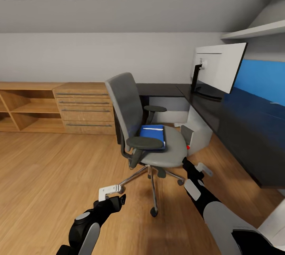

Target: In the bedroom, organize the workspace by keeping the computer under the desk, ensuring the monitor is on the desk, placing the keyboard on the desk next to the monitor, placing the mouse on the desk next to the keyboard, moving the folder from the swivel chair onto the desk next to the mouse, stacking the notebook on top of the folder with the pen on top of the notebook, and positioning the swivel chair next to the desk.

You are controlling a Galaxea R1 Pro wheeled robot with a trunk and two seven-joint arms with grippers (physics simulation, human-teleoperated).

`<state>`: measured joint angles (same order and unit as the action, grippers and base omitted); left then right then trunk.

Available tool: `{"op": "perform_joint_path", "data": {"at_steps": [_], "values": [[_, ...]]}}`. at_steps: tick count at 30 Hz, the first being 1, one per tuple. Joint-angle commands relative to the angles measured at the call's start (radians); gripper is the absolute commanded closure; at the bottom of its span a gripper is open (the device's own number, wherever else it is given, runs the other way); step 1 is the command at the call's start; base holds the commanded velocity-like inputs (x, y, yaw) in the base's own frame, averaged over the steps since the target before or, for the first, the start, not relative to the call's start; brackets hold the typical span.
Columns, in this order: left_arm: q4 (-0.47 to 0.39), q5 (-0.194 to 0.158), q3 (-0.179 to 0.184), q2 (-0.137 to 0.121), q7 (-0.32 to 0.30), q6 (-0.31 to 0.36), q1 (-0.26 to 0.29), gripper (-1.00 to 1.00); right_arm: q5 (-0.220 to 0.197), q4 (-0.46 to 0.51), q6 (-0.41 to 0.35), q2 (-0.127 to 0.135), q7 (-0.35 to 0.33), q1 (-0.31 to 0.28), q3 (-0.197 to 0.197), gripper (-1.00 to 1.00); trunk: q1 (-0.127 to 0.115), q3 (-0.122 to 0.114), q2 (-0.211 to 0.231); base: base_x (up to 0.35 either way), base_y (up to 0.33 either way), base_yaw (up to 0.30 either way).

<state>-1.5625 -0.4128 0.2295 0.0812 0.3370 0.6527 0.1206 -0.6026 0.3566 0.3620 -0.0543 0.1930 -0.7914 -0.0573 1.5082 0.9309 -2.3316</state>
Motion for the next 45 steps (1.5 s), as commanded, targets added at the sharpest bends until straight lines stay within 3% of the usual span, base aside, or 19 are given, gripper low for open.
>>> {"op": "perform_joint_path", "data": {"at_steps": [1,2,5,20,45], "values": [[-0.001,-0.011,0.001,-0.001,0.009,0.002,0.001,-1.0,-0.003,0.0,0.003,0.0,-0.001,0.0,-0.004,-1.0,0.0,0.001,0.0,0.01,0.008,0.0],[-0.014,-0.011,-0.032,-0.014,0.007,0.001,0.001,-1.0,-0.003,0.004,0.001,0.002,0.001,0.0,-0.005,-1.0,0.0,0.001,0.0,0.046,0.153,0.0],[-0.015,-0.011,-0.037,-0.017,0.007,0.002,0.001,-1.0,-0.005,0.018,0.001,0.003,0.001,0.0,-0.006,-1.0,0.0,0.001,0.0,0.031,0.071,0.0],[-0.016,-0.011,-0.039,-0.018,0.007,0.002,0.001,-1.0,-0.005,0.026,0.002,0.016,0.001,0.0,-0.009,-1.0,0.0,0.001,0.0,0.006,0.002,0.0],[-0.016,-0.011,-0.04,-0.018,0.007,0.002,0.001,-1.0,-0.006,0.02,-0.013,0.052,0.017,0.0,-0.015,-1.0,0.0,0.001,0.0,0.106,0.0,0.0]]}}
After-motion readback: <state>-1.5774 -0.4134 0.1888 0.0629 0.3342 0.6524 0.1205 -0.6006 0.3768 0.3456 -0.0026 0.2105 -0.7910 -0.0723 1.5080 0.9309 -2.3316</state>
